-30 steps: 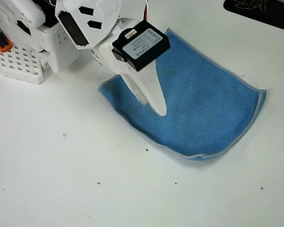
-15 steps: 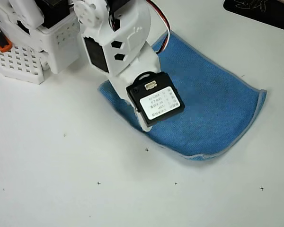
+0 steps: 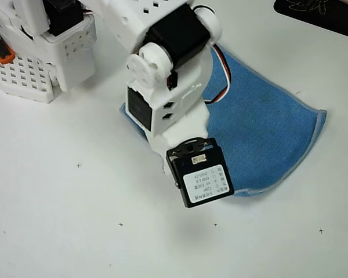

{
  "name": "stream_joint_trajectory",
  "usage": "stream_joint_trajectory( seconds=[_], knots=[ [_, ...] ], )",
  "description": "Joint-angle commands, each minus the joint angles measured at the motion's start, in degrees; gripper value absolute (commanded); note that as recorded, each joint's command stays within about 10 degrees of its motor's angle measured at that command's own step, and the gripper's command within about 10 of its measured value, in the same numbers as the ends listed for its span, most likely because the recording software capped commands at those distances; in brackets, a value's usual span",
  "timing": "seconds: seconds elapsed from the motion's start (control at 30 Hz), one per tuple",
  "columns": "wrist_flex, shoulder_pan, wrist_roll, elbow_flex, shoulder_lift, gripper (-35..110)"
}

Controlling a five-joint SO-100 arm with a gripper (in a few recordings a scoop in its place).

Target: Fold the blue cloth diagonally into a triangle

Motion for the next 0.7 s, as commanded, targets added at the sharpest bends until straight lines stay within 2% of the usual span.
stream_joint_trajectory(
  seconds=[0.0, 0.67],
  knots=[
    [2.2, 0.97, 0.7, -9.4, -0.09, 35],
    [3.43, -1.67, 0.88, -20.39, -11.51, 35]
  ],
)
